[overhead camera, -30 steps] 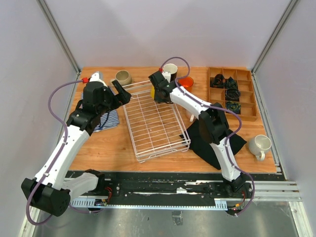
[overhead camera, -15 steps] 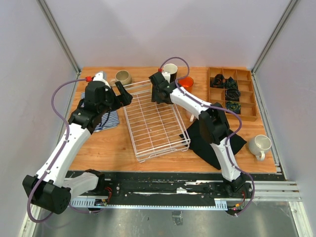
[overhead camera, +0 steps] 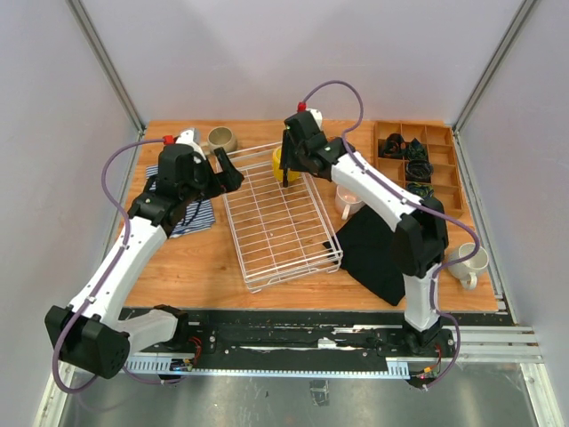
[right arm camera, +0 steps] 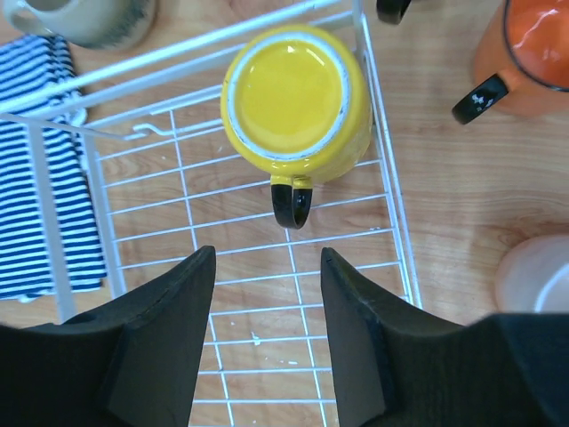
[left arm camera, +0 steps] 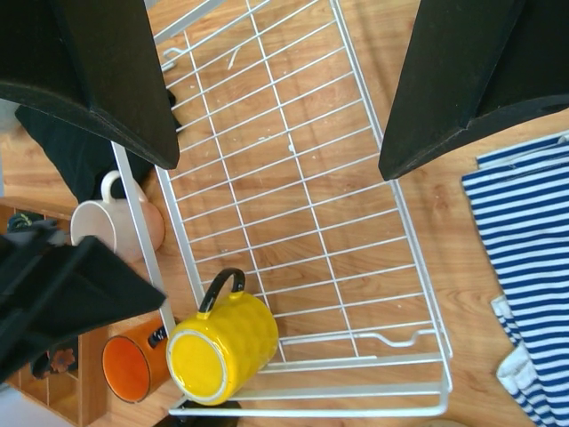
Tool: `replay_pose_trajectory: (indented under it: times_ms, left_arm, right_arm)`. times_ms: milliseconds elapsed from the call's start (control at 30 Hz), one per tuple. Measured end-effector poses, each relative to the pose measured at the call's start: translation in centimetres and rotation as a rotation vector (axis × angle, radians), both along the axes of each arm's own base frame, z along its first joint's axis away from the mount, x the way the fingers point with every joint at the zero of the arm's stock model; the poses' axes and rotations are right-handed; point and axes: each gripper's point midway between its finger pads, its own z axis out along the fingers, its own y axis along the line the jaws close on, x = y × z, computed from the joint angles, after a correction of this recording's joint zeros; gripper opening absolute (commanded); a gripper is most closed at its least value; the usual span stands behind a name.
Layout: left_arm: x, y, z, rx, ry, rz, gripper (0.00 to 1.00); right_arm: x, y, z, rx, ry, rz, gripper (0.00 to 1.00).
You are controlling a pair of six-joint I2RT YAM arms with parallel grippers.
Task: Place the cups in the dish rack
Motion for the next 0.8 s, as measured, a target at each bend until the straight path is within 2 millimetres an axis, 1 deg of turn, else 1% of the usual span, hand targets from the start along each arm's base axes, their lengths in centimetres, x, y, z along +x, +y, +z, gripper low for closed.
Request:
replay_pose_trajectory:
  times_ms: [100,167,200,233,267,300,433,500,567,633,800]
  left_arm:
    - [0.0,-0.8,-0.6,-0.012,0.024,-0.039,1.0]
    - [-0.1,-1.4,-1.1,-0.023,0.048,-0.07,1.0]
    - [-0.2,-1.8,-1.4,-0.032,0.059,-0.087,1.0]
    - [-0.2,-2.0,-1.6,-0.038,0.068,-0.1,1.0]
    - [-0.3,-2.3,-1.7,-0.046,0.076,-0.113,1.0]
    - [-0.4,-2.5,-1.8,-0.055,0.081,-0.124,1.0]
    - [-0.6,-3.1,-1.5,-0.079,0.079,-0.148,1.0]
    - [-0.5,-3.3,-1.2,-0.094,0.074,-0.155,1.0]
    - [-0.5,-3.6,-0.9,-0.108,0.064,-0.165,1.0]
    - [-0.5,-4.0,-0.6,-0.128,0.059,-0.175,1.0]
    - [-0.4,-4.9,0.4,-0.182,0.042,-0.203,1.0]
  right_arm:
    - [0.1,-1.1,2.7,0.031,-0.04,-0.009,0.48]
    - [1.1,-3.0,4.0,0.05,-0.055,-0.038,0.46]
    - [1.7,-4.1,4.2,0.055,-0.057,-0.06,0.46]
    - [2.6,-5.7,4.3,0.058,-0.055,-0.087,0.46]
    - [3.3,-7.1,4.2,0.057,-0.051,-0.112,0.45]
    - [4.2,-9.0,3.8,0.05,-0.04,-0.145,0.45]
    - [6.4,-15.3,1.8,0.023,0.017,-0.246,0.42]
    - [7.0,-17.3,0.7,0.008,0.048,-0.274,0.42]
    - [7.7,-18.3,-0.5,-0.001,0.071,-0.286,0.41]
    - [8.2,-18.7,-1.6,-0.009,0.095,-0.287,0.41]
    - [9.2,-18.4,-4.6,-0.009,0.151,-0.271,0.41]
